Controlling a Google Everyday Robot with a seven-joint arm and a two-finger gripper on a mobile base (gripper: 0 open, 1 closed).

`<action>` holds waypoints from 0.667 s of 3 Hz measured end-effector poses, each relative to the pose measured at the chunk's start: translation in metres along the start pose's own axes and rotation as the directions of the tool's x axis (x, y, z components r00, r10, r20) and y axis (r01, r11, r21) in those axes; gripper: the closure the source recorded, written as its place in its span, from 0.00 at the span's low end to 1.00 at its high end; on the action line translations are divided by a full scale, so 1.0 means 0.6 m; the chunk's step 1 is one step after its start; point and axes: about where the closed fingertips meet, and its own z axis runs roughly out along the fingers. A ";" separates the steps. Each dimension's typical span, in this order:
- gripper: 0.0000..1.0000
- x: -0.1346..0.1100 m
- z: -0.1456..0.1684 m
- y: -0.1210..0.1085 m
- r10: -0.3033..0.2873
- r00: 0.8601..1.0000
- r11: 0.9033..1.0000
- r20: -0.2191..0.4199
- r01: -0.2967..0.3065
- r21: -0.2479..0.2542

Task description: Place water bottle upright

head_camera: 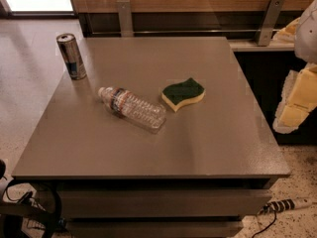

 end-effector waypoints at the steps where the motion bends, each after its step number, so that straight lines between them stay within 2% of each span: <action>1: 0.00 0.000 0.000 0.000 0.000 1.000 1.000 0.000 0.000 0.000; 2: 0.00 -0.016 0.010 -0.024 0.008 1.000 1.000 0.006 -0.008 -0.021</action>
Offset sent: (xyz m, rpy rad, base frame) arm 0.0547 0.0171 -0.0033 0.0391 0.0851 -0.0062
